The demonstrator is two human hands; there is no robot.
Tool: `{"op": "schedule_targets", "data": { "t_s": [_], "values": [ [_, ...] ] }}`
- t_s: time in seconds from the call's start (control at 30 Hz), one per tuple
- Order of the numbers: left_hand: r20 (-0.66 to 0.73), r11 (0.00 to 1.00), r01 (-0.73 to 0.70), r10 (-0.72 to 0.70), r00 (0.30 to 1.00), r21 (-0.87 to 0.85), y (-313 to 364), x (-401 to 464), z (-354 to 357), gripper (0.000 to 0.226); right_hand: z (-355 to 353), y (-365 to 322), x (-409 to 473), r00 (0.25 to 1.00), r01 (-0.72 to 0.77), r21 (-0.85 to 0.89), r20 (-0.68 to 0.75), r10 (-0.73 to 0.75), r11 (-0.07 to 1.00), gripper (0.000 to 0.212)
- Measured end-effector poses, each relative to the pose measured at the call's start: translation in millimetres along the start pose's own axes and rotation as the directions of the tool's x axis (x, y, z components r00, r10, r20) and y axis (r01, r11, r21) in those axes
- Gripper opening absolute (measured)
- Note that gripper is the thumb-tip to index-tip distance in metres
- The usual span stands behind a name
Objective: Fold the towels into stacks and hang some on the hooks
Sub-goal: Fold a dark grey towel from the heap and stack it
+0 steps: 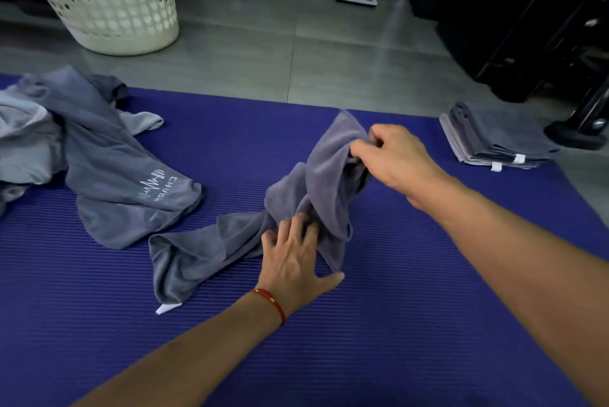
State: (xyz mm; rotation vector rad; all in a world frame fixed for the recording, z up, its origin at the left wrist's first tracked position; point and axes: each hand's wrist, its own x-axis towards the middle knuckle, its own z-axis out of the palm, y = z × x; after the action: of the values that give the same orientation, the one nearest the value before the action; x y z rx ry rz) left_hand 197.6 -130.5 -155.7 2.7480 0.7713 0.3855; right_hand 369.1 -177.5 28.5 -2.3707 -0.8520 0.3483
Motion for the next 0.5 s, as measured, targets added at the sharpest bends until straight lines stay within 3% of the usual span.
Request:
{"op": "schedule_targets", "data": {
  "t_s": [0.07, 0.13, 0.23, 0.27, 0.4, 0.5],
  "values": [
    [-0.016, 0.997, 0.075, -0.076, 0.997, -0.023, 7, 8, -1, 0.091, 3, -6, 8, 0.992, -0.126, 0.321, 0.056, 0.114, 0.939, 0.019],
    [-0.086, 0.987, 0.123, -0.132, 0.987, -0.106, 8, 15, -2, 0.074, 4, -5, 12, 0.967, -0.255, 0.541, 0.144, 0.211, 0.801, 0.013],
    [-0.118, 0.933, 0.113, -0.162, 0.98, -0.342, -10, 22, -6, 0.035, 3, 12, 16, 0.953, -0.304, 0.584, 0.181, 0.244, 0.753, 0.012],
    [-0.123, 0.912, 0.103, -0.164, 0.979, -0.397, -18, 21, -11, 0.027, 1, 20, 18, 0.952, -0.305, 0.599, 0.177, 0.249, 0.74, 0.02],
    [-0.095, 0.751, 0.173, -0.299, 0.95, -0.637, -42, 4, -46, 0.019, -16, 52, 17, 0.958, -0.269, 0.641, 0.101, 0.268, 0.719, 0.037],
    [-0.027, 0.703, 0.139, -0.22, 0.975, -0.697, -60, 3, -73, 0.014, -21, 69, 13, 0.933, -0.332, 0.739, 0.167, 0.319, 0.586, 0.032]
  ]
}}
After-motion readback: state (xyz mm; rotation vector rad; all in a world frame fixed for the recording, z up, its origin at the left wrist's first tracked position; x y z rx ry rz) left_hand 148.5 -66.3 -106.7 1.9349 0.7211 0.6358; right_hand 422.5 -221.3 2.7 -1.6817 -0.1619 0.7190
